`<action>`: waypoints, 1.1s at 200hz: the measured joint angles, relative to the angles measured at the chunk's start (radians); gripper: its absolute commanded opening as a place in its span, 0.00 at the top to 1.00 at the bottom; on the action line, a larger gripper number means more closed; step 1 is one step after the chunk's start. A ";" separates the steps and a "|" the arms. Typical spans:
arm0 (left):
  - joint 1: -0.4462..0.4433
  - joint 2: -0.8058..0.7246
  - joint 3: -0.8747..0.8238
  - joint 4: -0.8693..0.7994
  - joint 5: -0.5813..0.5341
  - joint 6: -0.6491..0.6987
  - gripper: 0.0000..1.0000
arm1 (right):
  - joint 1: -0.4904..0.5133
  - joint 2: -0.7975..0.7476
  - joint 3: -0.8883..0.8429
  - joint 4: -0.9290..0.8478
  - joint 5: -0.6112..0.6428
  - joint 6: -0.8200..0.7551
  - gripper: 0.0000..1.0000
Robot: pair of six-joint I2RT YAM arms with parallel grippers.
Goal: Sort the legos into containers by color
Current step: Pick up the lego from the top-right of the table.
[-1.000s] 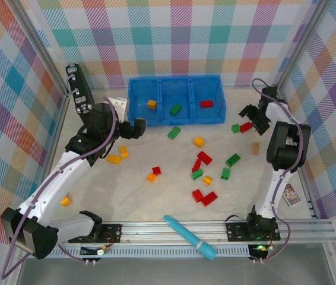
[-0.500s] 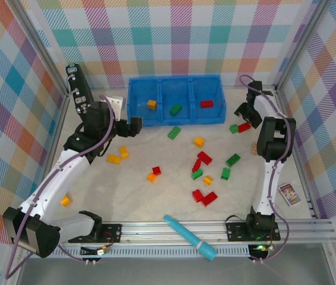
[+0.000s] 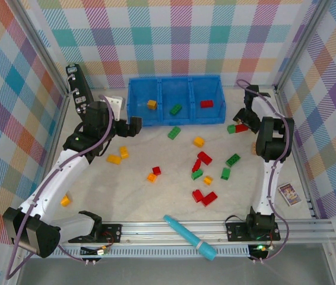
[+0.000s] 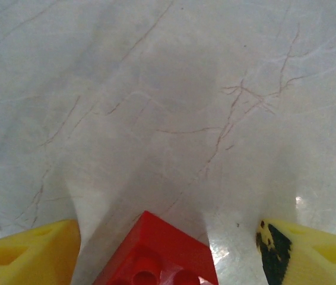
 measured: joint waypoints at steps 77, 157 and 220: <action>0.013 0.020 0.000 0.000 0.024 -0.015 0.00 | -0.002 -0.014 -0.024 0.023 -0.022 0.036 0.25; 0.032 0.019 0.000 0.001 0.050 -0.023 0.00 | 0.044 -0.018 -0.026 -0.002 -0.013 0.106 0.32; 0.033 0.019 0.000 0.002 0.069 -0.042 0.00 | 0.072 -0.018 -0.019 -0.036 -0.010 0.144 0.51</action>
